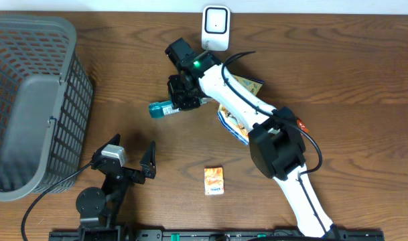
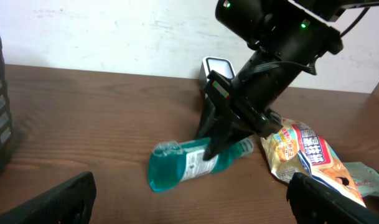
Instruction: Scan the item barcode
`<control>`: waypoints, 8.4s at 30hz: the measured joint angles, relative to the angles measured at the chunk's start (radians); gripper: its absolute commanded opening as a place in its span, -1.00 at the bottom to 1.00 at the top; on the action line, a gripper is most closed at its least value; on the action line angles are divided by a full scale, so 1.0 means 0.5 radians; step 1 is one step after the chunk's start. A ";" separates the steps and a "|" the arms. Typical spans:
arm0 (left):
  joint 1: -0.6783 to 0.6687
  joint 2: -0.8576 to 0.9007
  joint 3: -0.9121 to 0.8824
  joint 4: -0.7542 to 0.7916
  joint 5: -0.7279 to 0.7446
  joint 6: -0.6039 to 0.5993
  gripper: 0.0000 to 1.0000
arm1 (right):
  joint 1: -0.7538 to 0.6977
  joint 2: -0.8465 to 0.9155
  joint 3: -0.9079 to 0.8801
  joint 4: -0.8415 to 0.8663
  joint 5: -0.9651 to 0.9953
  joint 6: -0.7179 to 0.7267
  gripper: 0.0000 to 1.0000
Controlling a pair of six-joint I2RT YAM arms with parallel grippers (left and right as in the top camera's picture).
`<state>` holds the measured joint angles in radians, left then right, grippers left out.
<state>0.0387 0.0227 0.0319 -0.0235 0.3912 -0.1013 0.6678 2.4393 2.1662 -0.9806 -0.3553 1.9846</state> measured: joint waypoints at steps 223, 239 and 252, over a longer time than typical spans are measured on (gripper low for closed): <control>0.000 0.002 0.000 0.001 0.000 0.000 0.96 | -0.011 0.377 0.676 -1.027 1.106 -3.181 -0.14; 0.000 0.002 0.000 0.000 0.000 -0.001 0.96 | -0.031 0.377 0.674 -1.363 0.964 -3.168 0.28; 0.000 0.002 0.000 0.000 0.000 0.000 0.96 | -0.034 0.377 0.674 -1.434 0.851 -3.149 0.37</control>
<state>0.0387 0.0238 0.0319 -0.0235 0.3912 -0.1013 0.6510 2.6278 2.5031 -1.6978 0.0704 0.4099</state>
